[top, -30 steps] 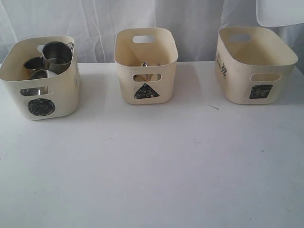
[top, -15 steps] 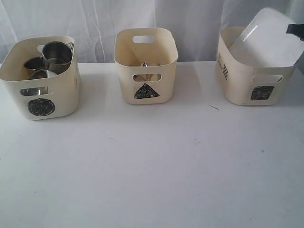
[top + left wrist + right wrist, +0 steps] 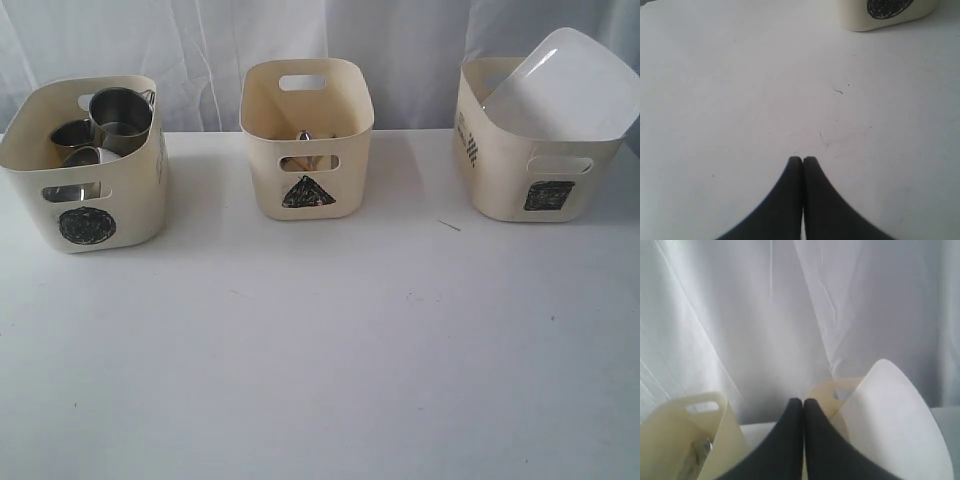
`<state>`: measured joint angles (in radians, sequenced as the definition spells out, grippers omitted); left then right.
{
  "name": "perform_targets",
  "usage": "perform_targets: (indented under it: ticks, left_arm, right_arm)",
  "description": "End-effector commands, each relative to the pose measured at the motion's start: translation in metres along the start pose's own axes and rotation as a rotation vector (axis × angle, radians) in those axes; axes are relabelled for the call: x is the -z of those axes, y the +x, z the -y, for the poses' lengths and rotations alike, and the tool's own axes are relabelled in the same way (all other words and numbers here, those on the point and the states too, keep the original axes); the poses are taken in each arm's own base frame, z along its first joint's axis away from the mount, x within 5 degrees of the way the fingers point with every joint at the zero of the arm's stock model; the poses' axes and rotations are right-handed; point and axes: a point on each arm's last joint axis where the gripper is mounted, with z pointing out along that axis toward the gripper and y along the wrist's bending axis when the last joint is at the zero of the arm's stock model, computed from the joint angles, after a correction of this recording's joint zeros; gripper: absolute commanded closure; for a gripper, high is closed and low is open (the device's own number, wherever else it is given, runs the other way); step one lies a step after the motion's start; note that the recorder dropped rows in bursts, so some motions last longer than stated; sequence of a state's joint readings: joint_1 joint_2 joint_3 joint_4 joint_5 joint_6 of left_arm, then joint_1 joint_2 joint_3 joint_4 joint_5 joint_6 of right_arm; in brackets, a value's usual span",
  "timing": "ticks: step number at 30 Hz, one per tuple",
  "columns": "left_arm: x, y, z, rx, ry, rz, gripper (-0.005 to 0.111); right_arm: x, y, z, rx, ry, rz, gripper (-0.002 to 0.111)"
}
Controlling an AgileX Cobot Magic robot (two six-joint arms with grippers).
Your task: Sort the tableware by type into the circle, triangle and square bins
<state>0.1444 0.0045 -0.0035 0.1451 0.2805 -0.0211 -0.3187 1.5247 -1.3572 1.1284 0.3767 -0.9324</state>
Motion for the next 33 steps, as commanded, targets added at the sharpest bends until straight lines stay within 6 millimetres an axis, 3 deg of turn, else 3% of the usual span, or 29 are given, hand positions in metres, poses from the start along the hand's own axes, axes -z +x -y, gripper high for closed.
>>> perform_targets:
  ticks: [1,5,8,14,19,25,30,33]
  left_arm:
    - [0.000,0.001,0.001,0.002,0.006,0.002,0.107]
    - [0.000,0.001,0.001,0.002,0.006,0.002,0.107]
    - [0.000,0.001,0.001,0.002,0.006,0.002,0.107]
    - [0.000,0.001,0.001,0.002,0.006,0.002,0.107]
    - [0.000,0.001,0.001,0.002,0.006,0.002,0.107]
    - [0.000,0.001,0.001,0.002,0.006,0.002,0.107]
    - [0.000,0.001,0.001,0.002,0.006,0.002,0.107]
    - [0.000,0.001,0.001,0.002,0.006,0.002,0.107]
  right_arm:
    - [0.023,0.035,-0.021,0.086,0.117,-0.050,0.108]
    - [0.056,0.073,-0.043,0.127,0.106,-0.024,0.108]
    - [0.083,0.095,-0.047,0.147,0.127,0.071,0.108]
    - [0.158,0.118,-0.056,0.264,0.084,0.216,0.108]
    - [0.200,0.142,-0.055,0.374,0.054,0.264,0.108]
    - [0.212,0.191,-0.052,0.322,-0.045,0.078,0.108]
    - [0.211,0.231,-0.051,-0.073,-0.087,-0.167,0.108]
    - [0.210,0.240,-0.048,-0.233,-0.064,-0.200,0.108]
